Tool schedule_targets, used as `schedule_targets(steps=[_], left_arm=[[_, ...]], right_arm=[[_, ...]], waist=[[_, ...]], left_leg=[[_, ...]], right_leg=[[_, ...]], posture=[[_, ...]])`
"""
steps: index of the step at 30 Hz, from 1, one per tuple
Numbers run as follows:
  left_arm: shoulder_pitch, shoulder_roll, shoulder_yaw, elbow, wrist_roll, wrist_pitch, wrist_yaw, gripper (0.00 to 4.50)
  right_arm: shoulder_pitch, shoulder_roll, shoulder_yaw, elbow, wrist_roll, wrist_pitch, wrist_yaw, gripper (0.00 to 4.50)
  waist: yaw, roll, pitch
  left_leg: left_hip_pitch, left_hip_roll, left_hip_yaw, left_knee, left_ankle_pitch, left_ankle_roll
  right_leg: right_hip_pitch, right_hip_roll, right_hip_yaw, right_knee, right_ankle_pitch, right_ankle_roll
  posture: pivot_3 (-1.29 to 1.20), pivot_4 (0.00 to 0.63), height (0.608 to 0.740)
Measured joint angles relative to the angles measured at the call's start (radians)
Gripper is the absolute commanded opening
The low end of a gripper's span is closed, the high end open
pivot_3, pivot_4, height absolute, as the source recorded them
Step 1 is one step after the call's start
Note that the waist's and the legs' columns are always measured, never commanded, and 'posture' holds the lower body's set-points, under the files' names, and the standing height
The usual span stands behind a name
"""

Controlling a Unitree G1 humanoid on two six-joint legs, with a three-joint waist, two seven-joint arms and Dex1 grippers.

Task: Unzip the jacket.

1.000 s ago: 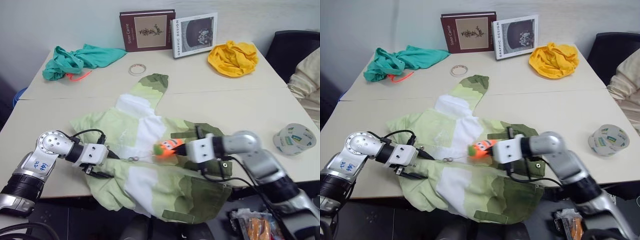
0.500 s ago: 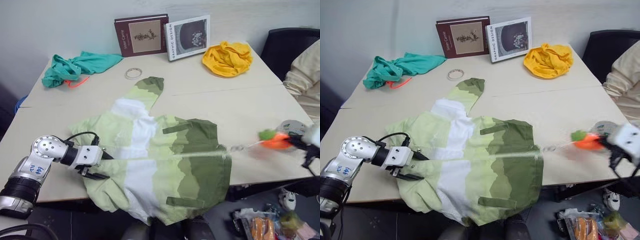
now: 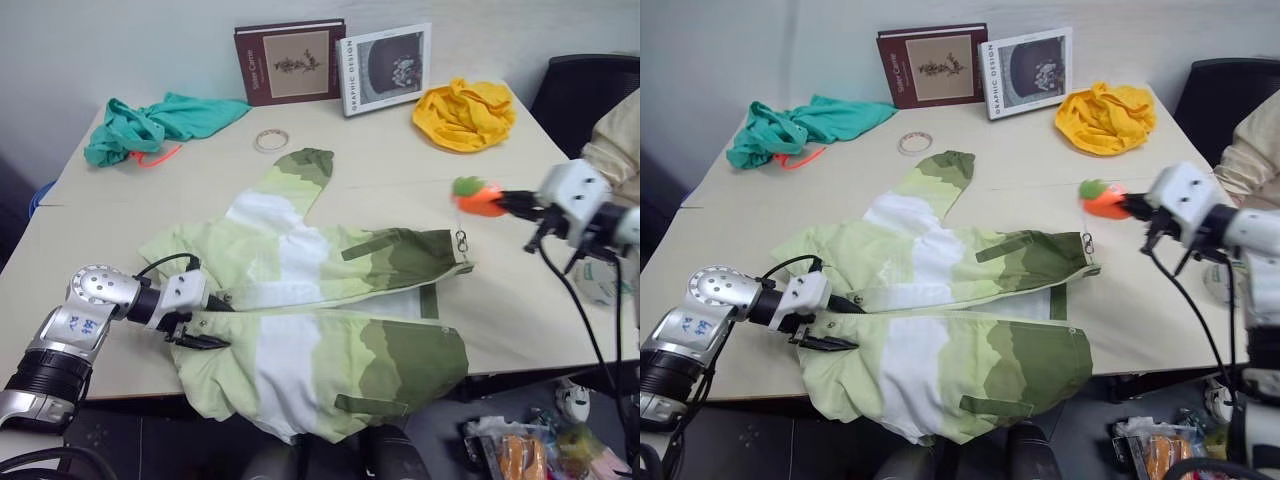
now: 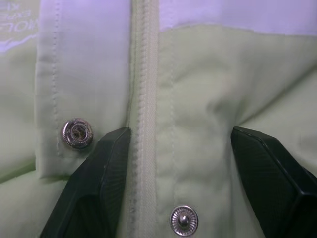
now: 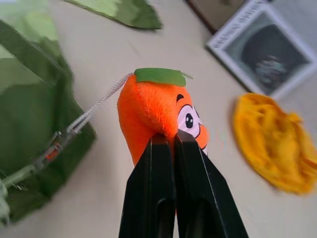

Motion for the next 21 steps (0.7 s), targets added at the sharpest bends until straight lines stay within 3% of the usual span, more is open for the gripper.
schedule_targets(steps=[2, 4, 9, 12, 16, 21], left_arm=[[-0.066, -0.012, 0.032, -0.039, -0.091, 0.165, -0.01, 4.04], [-0.128, -0.005, 0.081, -0.054, -0.158, 0.278, -0.02, 4.5], [-0.193, 0.097, 0.159, -0.08, -0.227, 0.422, -0.062, 4.5], [-0.188, 0.202, 0.189, -0.076, -0.222, 0.415, -0.118, 4.5], [-0.129, 0.345, 0.234, -0.064, -0.189, 0.307, -0.12, 4.5], [0.022, 0.434, 0.315, -0.033, -0.208, 0.237, -0.12, 4.5]], right_arm=[[-0.043, 0.001, 0.063, 0.045, -0.01, 0.015, 0.06, 0.85], [-0.048, -0.001, 0.087, 0.055, -0.008, 0.042, 0.114, 1.53], [0.046, -0.126, 0.064, -0.061, 0.092, 0.252, 0.261, 3.22], [0.127, -0.243, -0.05, -0.169, 0.22, 0.447, 0.336, 4.31], [0.25, -0.385, -0.252, -0.234, 0.348, 0.623, 0.411, 4.45], [0.395, -0.441, -0.447, -0.191, 0.394, 0.712, 0.431, 4.45]], waist=[[0.008, -0.003, 0.002], [0.007, -0.004, 0.003], [0.0, -0.005, 0.003], [-0.004, -0.004, 0.004], [-0.013, -0.005, 0.004], [-0.018, -0.005, 0.005]], left_leg=[[-0.013, -0.002, -0.002, 0.011, -0.003, 0.003], [-0.019, -0.004, -0.003, 0.016, -0.006, 0.005], [-0.019, -0.005, -0.002, 0.012, -0.009, 0.008], [-0.019, -0.003, -0.002, 0.011, -0.009, 0.007], [-0.015, -0.002, -0.001, 0.012, -0.009, 0.006], [-0.013, -0.001, 0.0, 0.011, -0.009, 0.006]], right_leg=[[-0.009, -0.001, 0.0, 0.004, 0.001, 0.001], [-0.013, -0.001, 0.0, 0.005, 0.001, 0.001], [-0.014, -0.003, -0.001, -0.001, 0.001, 0.001], [-0.013, -0.002, -0.002, -0.003, 0.001, 0.001], [-0.009, -0.002, 0.0, -0.006, 0.001, 0.001], [-0.008, -0.002, 0.002, -0.004, 0.001, 0.001]], posture=[[0.0, 0.15, 0.74], [0.0, 0.15, 0.74], [0.0, 0.15, 0.74], [0.0, 0.15, 0.74], [0.0, 0.15, 0.74], [0.0, 0.15, 0.74]])
